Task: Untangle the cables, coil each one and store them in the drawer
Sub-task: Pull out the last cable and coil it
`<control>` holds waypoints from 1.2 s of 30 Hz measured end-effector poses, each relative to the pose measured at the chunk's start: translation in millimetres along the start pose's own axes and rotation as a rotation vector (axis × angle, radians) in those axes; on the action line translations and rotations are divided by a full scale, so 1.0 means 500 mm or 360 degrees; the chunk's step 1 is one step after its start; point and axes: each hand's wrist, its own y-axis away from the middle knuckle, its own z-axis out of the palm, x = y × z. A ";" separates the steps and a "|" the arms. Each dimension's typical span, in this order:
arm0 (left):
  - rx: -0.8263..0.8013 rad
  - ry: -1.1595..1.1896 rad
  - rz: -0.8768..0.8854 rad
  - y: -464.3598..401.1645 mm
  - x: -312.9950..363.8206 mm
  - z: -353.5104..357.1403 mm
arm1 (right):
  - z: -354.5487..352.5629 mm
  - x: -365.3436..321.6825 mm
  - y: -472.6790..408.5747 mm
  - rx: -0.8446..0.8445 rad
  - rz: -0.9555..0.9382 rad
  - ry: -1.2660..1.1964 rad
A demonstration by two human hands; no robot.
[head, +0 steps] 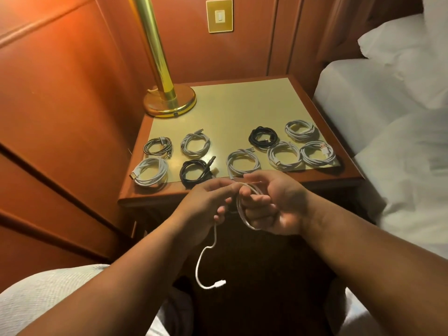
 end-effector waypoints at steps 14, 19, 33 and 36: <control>-0.0092 0.0389 -0.0300 0.005 -0.034 0.041 | 0.025 0.011 0.003 0.0029 -0.0819 -0.0229; -0.0098 -0.0127 -0.0188 0.009 -0.023 0.048 | 0.018 0.017 0.003 0.0474 -0.1293 0.1425; 0.0283 -0.1567 0.0822 0.009 -0.007 0.000 | 0.024 0.016 -0.004 0.0878 -0.0645 0.2541; 0.0088 -0.1461 0.0890 0.009 0.005 -0.005 | 0.038 0.003 0.011 0.0501 -0.0524 0.1938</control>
